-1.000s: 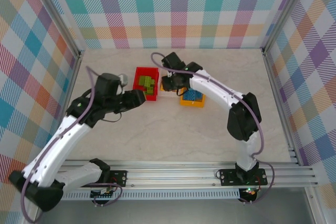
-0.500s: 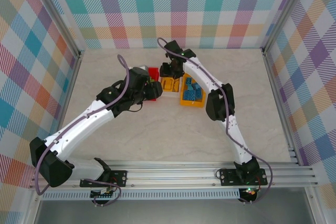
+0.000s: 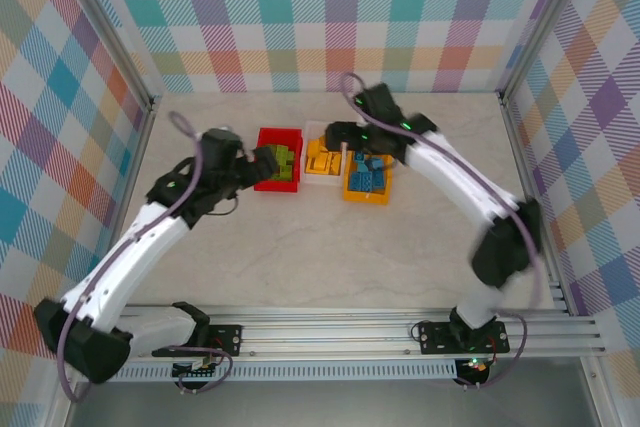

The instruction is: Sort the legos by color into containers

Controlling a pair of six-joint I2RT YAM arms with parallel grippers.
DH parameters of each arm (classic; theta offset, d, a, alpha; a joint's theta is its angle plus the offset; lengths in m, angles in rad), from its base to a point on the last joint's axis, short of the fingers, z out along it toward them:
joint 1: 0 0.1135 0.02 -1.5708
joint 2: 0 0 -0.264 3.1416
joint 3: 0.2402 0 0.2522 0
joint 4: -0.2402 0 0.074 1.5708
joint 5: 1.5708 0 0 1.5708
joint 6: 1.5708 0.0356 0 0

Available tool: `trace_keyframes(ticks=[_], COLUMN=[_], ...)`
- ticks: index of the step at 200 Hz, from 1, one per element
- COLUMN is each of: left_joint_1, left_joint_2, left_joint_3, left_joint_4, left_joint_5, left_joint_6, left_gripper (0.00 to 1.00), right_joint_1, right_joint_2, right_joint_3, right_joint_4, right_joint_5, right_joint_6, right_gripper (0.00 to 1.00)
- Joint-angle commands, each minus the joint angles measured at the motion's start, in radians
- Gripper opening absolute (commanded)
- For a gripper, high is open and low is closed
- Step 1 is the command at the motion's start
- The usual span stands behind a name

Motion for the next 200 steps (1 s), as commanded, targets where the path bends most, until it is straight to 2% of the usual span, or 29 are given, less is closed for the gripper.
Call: trace_keyframes(ticks=[1, 13, 22, 28, 40, 55, 63, 86, 113, 123, 150, 173, 187, 200], left_joint_1=[0.064, 0.064, 0.064, 0.064, 0.064, 0.064, 0.065, 0.067, 0.081, 0.099, 0.176, 0.237, 0.265, 0.288], left_joint_2=[-0.15, -0.212, -0.244, -0.264, -0.307, -0.375, -0.41, -0.459, -0.446, -0.415, -0.189, 0.016, 0.113, 0.193], left_joint_3=[-0.049, -0.091, -0.123, -0.16, -0.27, -0.464, -0.552, -0.738, -0.928, -0.931, -0.897, -0.844, -0.816, -0.795], left_joint_4=[-0.103, -0.138, -0.19, -0.204, -0.176, 0.011, 0.107, 0.307, 0.676, 0.728, 0.929, 1.09, 1.189, 1.27], left_joint_5=[-0.018, -0.113, -0.247, -0.328, -0.449, -0.436, -0.429, -0.507, -0.459, -0.45, -0.362, -0.238, -0.176, -0.135], left_joint_6=[0.058, 0.112, 0.081, 0.055, 0.036, 0.203, 0.296, 0.43, 0.582, 0.587, 0.6, 0.635, 0.635, 0.631], left_gripper=[1.0, 1.0, 1.0, 1.0, 1.0, 1.0, 1.0, 1.0, 1.0, 1.0, 1.0, 1.0, 1.0, 1.0], right_joint_1=[0.0, -0.002, -0.014, -0.044, -0.128, -0.201, -0.226, -0.29, -0.383, -0.395, -0.449, -0.485, -0.524, -0.549], right_joint_2=[-0.3, -0.482, -0.584, -0.632, -0.701, -0.756, -0.769, -0.722, -0.549, -0.483, -0.305, -0.167, -0.081, -0.014], right_joint_3=[-0.338, -0.5, -0.582, -0.634, -0.763, -0.955, -1.04, -1.186, -1.184, -1.18, -1.142, -1.097, -1.059, -1.088], right_joint_4=[0.232, 0.23, 0.153, 0.129, 0.196, 0.417, 0.511, 0.726, 0.877, 0.974, 1.187, 1.331, 1.326, 1.445], right_joint_5=[0.278, 0.45, 0.607, 0.639, 0.618, 0.504, 0.483, 0.413, 0.25, 0.224, 0.139, 0.058, -0.048, -0.112], right_joint_6=[-0.008, 0.003, 0.07, 0.073, -0.005, -0.178, -0.223, -0.271, -0.3, -0.338, -0.382, -0.42, -0.415, -0.409], right_gripper=[1.0, 1.0, 1.0, 1.0, 1.0, 1.0, 1.0, 1.0, 1.0, 1.0, 1.0, 1.0, 1.0, 1.0])
